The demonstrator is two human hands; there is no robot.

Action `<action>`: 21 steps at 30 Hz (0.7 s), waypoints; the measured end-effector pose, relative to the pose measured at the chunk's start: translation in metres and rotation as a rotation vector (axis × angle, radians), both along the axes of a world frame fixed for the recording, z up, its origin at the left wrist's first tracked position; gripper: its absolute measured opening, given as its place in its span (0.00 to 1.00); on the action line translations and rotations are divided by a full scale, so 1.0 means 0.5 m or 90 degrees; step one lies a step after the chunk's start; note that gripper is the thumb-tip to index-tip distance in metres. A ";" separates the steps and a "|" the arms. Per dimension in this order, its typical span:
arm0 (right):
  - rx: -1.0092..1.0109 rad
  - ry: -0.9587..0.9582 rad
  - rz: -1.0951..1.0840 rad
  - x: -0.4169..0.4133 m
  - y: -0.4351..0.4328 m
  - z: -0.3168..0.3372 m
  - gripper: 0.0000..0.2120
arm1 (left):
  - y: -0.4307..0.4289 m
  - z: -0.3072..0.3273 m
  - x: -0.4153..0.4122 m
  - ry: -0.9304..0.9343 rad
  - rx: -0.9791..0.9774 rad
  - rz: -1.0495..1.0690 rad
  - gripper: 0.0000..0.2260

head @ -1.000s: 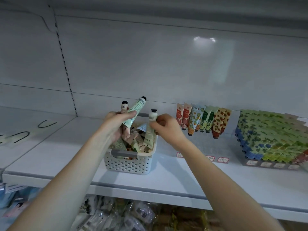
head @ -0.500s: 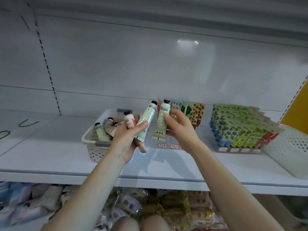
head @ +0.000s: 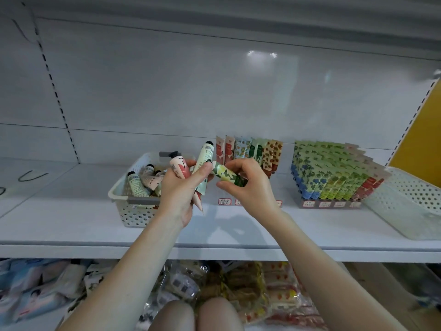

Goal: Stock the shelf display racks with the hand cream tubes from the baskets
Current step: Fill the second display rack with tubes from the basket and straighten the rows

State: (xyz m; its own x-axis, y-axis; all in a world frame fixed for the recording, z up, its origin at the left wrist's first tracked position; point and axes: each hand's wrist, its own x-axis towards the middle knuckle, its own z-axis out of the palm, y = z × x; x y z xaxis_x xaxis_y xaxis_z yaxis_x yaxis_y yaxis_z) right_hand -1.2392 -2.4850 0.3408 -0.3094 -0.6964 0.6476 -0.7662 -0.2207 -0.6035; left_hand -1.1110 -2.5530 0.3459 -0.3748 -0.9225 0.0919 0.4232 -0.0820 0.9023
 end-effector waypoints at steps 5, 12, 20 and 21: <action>0.038 0.011 0.018 0.005 -0.002 -0.009 0.17 | 0.002 -0.004 -0.001 -0.014 0.012 0.030 0.15; 0.180 -0.026 0.051 -0.001 0.006 -0.013 0.16 | 0.005 -0.020 -0.006 0.007 0.037 0.051 0.10; 0.353 -0.178 0.075 -0.033 0.023 -0.010 0.10 | -0.013 -0.041 -0.011 0.013 0.066 0.088 0.10; 0.343 -0.260 0.086 -0.039 0.024 -0.014 0.08 | -0.016 -0.043 -0.012 0.016 0.070 0.093 0.10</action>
